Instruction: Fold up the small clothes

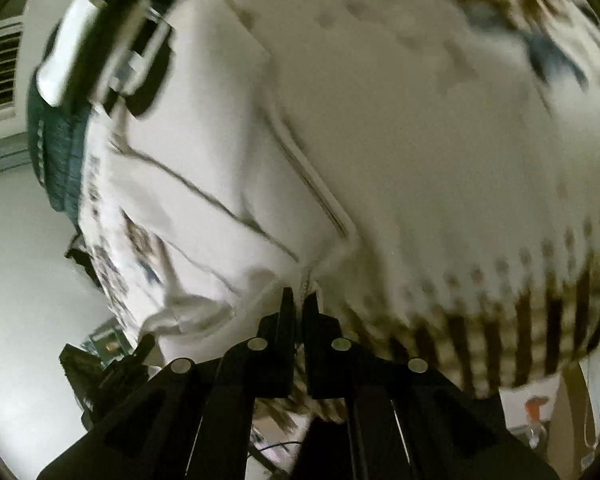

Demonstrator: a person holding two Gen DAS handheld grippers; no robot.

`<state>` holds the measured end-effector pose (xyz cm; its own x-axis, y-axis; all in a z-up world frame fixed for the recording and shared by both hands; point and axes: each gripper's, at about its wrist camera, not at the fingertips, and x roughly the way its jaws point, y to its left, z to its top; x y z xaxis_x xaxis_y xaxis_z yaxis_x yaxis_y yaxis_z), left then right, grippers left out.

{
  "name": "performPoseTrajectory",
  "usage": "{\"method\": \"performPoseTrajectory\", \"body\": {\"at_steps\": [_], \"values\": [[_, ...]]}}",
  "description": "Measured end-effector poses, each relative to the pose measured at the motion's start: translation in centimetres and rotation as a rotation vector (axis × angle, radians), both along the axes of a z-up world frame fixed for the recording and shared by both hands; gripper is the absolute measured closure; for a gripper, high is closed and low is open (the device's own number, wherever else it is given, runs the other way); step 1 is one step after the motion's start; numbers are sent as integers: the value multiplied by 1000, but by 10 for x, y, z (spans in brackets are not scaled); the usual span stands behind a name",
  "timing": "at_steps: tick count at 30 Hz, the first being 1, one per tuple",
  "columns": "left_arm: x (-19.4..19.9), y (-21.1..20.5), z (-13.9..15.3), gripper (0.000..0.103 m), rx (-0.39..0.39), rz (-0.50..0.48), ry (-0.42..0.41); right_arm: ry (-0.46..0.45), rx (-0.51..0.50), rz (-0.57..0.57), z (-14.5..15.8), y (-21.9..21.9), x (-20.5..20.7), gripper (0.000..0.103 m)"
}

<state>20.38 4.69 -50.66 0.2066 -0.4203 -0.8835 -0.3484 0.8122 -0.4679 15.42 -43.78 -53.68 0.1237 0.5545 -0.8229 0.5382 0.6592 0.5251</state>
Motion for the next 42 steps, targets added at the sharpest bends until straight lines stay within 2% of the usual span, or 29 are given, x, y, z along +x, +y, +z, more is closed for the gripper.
{"method": "performPoseTrajectory", "body": {"at_steps": [2, 6, 7, 8, 9, 10, 11, 13, 17, 20, 23, 25, 26, 27, 28, 29, 32, 34, 35, 36, 38, 40, 42], "values": [[40, -2, -2, 99, 10, 8, -39, -58, -34, -10, 13, -11, 37, 100], [111, -4, -18, 95, -42, 5, -80, -112, -52, -56, 15, -26, 100, 99], [123, 0, -23, 93, -69, 10, -76, -114, -65, -60, 14, -28, 111, 93], [133, 5, -28, 93, -96, 29, -60, -107, -72, -62, 13, -34, 118, 76], [134, 8, -30, 91, -113, 43, -62, -111, -79, -66, 13, -35, 122, 68], [132, 16, -30, 82, -133, 65, -73, -123, -93, -64, 16, -38, 123, 57], [127, 21, -30, 76, -130, 76, -77, -125, -126, -50, 17, -37, 123, 51], [115, 34, -29, 50, -118, 93, -81, -113, -177, -26, 18, -38, 118, 50], [101, 40, -36, 48, -89, 83, -77, -90, -202, 40, 4, -27, 106, 50], [101, 25, -47, 48, -81, 8, -67, -78, -213, 59, -9, -18, 110, 50], [116, 0, -57, 48, -51, -77, -73, -81, -191, 24, -21, -17, 122, 50], [130, -14, -60, 57, -36, -110, -94, -103, -177, 11, -25, -15, 133, 50], [135, -18, -59, 70, -18, -121, -114, -109, -178, 8, -27, -13, 139, 56], [146, -24, -58, 100, 2, -146, -131, -115, -188, 11, -28, -12, 144, 68], [155, -29, -58, 99, 19, -159, -125, -115, -213, 26, -29, -10, 150, 100], [163, -31, -58, 99, 21, -161, -125, -112, -248, 35, -29, -7, 156, 100], [181, -30, -61, 98, 14, -168, -121, -118, -336, -3, -25, -15, 167, 101], [187, -23, -69, 95, -33, -165, -60, -106, -328, -14, -26, -19, 168, 100], [185, -17, -70, 94, -72, -160, -44, -90, -296, -12, -26, -20, 167, 97], [181, -13, -68, 87, -86, -155, -40, -80, -277, -8, -26, -21, 165, 93], [161, 3, -58, 79, -102, -134, -47, -70, -212, -17, -20, -27, 148, 65], [134, 18, -51, 65, -103, -102, -48, -69, -168, -17, -15, -28, 129, 61], [110, 30, -50, 56, -108, -51, -26, -40, -128, 16, -16, -24, 106, 61]]}}
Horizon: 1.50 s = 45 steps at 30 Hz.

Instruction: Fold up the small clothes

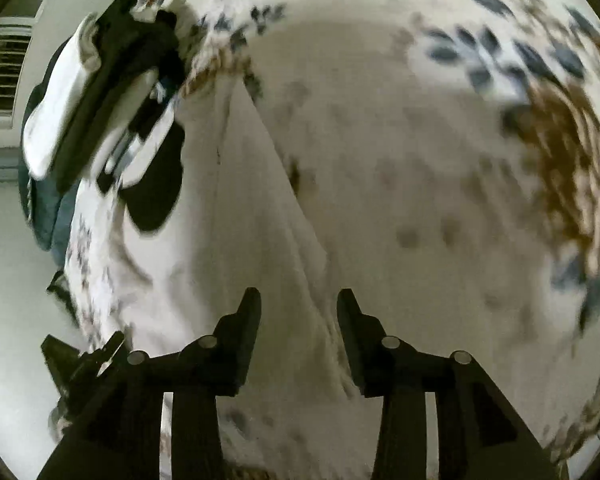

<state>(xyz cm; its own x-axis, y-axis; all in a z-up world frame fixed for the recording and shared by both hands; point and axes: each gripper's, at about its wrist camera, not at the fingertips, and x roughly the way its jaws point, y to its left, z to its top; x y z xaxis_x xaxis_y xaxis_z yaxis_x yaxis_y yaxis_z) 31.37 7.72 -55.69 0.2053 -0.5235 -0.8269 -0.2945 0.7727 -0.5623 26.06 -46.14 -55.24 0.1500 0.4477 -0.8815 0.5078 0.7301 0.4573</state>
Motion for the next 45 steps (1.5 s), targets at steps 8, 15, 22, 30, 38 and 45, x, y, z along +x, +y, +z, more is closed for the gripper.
{"method": "performPoseTrajectory", "body": {"at_steps": [8, 15, 22, 30, 38, 45], "values": [[-63, -17, -48, 59, -204, 148, 103, 47, 152, 24, -46, 21, -45, 56], [-55, -27, -37, 95, -132, 151, 45, -16, 36, 40, -35, 22, -51, 97], [-40, -37, -34, 95, -84, 96, 47, 24, -116, 53, -31, 10, -51, 103], [-39, -43, -26, 94, -77, 23, 8, 19, 79, -67, -33, -24, -57, 65], [-35, -44, -32, 94, -54, 29, 20, 34, 207, -48, -65, 16, -27, 98], [-35, -38, -34, 95, -57, 13, 19, 5, 57, -89, -41, -3, -29, 99]]}}
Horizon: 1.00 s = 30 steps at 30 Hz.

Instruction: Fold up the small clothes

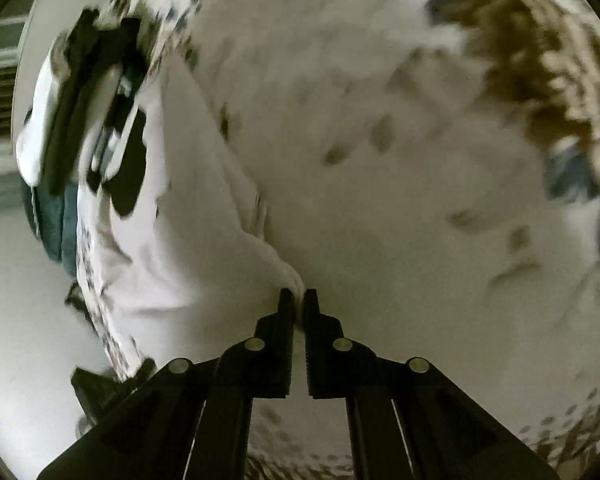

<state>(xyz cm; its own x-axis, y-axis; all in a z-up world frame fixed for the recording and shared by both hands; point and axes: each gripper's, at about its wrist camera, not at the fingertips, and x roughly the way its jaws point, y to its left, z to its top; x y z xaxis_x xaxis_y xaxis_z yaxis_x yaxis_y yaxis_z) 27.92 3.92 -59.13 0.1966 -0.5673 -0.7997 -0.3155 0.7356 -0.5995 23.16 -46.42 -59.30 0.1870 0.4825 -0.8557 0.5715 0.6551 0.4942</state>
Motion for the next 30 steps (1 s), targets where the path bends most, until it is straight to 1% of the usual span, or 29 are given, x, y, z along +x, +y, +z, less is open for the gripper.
{"method": "performPoseTrajectory", "body": {"at_steps": [1, 2, 3, 4, 5, 6, 7, 10, 11, 13, 14, 15, 16, 17, 18, 20, 21, 22, 24, 25, 26, 28, 30], "values": [[0, -2, 1, 95, 6, -11, -4, 4, 1, 36, 1, 6, 1, 98], [1, -3, 3, 95, 12, -17, -9, 17, 22, 67, 1, 13, 3, 97], [2, -5, 4, 95, 15, -19, -11, 28, 41, 66, 2, 15, 1, 93], [2, -5, 5, 95, 16, -19, -13, 45, 33, 68, 4, 17, -1, 79], [2, -6, 5, 95, 13, -18, -13, 58, 2, 71, 8, 16, -6, 61], [2, -6, 5, 95, 13, -17, -11, 55, -13, 59, 12, 14, -12, 56], [3, -6, 4, 95, 11, -15, -9, 56, -11, 48, 13, 12, -17, 54], [2, -4, 2, 95, 0, -13, -3, 65, 50, 14, 9, 9, -35, 54], [3, -5, 2, 95, 0, -14, -3, 64, 58, 34, 6, 12, -39, 54], [3, -4, 0, 95, 2, -20, 0, 64, 41, 79, 2, 19, -37, 54], [2, -3, -1, 95, 1, -21, 0, 47, 46, 107, -1, 27, -35, 54], [2, -3, -1, 95, 2, -23, 2, 41, 29, 118, -2, 31, -32, 56], [3, -3, -2, 95, 6, -28, 2, 32, 4, 128, -2, 35, -29, 71], [3, -4, -3, 95, 8, -30, 4, 32, -39, 159, -3, 41, -24, 96], [3, -4, -4, 95, 9, -32, 6, 40, -84, 177, -3, 44, -21, 98], [3, -2, -5, 95, 13, -33, 11, 59, -183, 193, 0, 45, -18, 100], [3, -1, -6, 95, 11, -31, 16, 66, -210, 182, 2, 42, -17, 100], [3, 0, -6, 95, 8, -29, 19, 75, -235, 161, 5, 37, -18, 103], [4, 2, -7, 95, 11, -33, 20, 98, -304, 150, 7, 28, -18, 103], [5, 2, -7, 95, 4, -44, 19, 103, -292, 147, 6, 24, -19, 103], [6, 1, -7, 94, 7, -54, 23, 103, -224, 144, 4, 22, -19, 103], [7, 1, -5, 88, 23, -77, 39, 94, -153, 138, 6, 20, -18, 103], [8, 5, 2, 83, 76, -91, 45, 93, -120, 148, 12, 21, -12, 90]]}}
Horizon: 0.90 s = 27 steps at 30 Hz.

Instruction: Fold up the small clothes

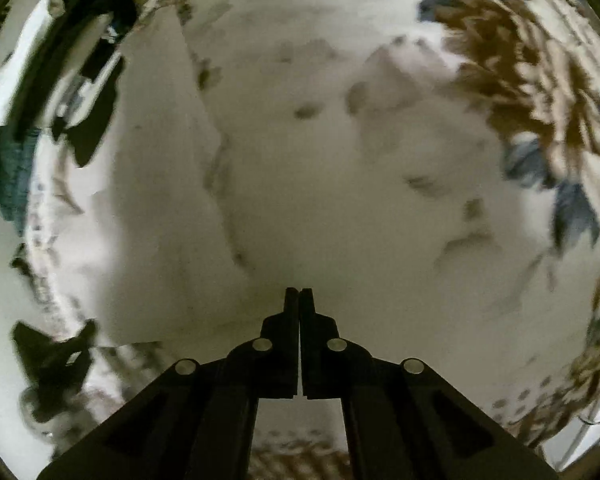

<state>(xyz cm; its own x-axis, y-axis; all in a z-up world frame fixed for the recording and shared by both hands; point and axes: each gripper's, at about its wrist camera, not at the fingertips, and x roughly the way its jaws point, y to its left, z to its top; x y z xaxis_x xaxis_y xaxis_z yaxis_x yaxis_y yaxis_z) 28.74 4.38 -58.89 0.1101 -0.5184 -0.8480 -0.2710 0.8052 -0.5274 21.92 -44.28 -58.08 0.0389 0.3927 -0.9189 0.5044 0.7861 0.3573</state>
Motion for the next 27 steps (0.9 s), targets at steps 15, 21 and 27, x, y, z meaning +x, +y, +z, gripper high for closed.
{"method": "performPoseTrajectory", "body": {"at_steps": [15, 21, 27], "values": [[151, 16, 69, 4, 354, -11, -306, -180, -180, 145, 70, 41, 176, 22], [229, -46, 46, 1, 334, -170, -267, -204, -269, 244, 53, 38, 269, 10], [263, -116, 6, 14, 384, -442, -218, -128, -299, 468, 2, 58, 336, 10]]}}
